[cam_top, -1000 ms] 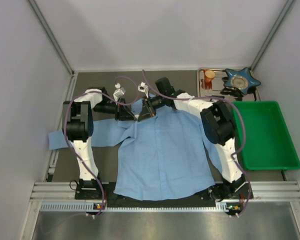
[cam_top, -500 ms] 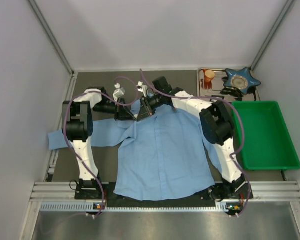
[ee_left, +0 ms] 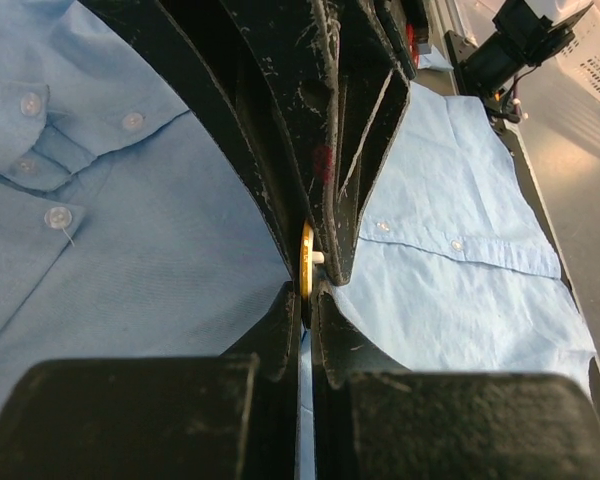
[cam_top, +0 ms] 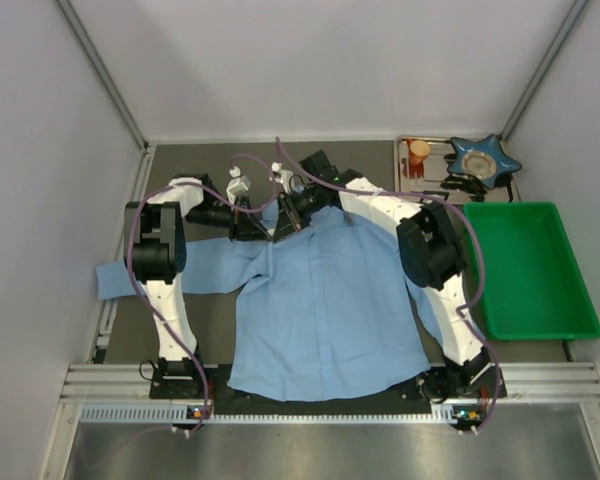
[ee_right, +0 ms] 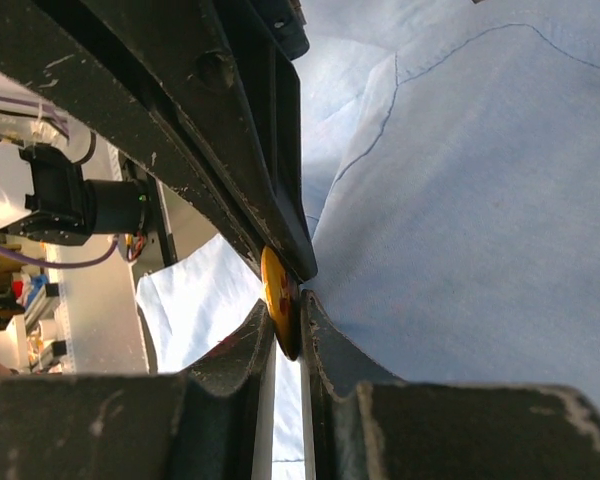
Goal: Pin the brooch onto the clothing
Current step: Pin the brooch to the clothes.
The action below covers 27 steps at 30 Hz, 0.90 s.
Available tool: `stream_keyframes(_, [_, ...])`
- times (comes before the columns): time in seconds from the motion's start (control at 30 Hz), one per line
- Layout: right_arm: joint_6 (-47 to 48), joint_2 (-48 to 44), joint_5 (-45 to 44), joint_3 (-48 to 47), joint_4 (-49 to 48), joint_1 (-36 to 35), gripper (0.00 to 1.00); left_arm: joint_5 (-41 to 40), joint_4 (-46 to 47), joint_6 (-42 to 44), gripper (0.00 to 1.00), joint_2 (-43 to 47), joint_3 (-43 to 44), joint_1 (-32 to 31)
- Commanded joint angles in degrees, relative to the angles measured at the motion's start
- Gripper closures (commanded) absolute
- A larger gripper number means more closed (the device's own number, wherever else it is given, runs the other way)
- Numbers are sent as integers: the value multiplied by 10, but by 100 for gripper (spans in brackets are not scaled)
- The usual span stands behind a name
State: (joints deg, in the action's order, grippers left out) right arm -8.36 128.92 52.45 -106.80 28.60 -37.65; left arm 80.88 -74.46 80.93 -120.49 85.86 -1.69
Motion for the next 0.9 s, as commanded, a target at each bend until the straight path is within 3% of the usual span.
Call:
stream_keyframes(0.0, [-28, 25, -109, -38, -21, -12, 100, 54, -118, 34, 100, 39, 5, -23])
stream_keyframes(0.33, [-52, 17, -158, -18, -20, 6, 100, 55, -119, 41, 100, 46, -3, -19])
stream_keyframes(0.53, [-61, 16, -120, -10, -35, 23, 100, 60, -119, 44, 100, 49, -4, -16])
stream_keyframes(0.87, [-119, -3, -41, 49, -146, 50, 100, 69, -119, 54, 100, 54, -6, -14])
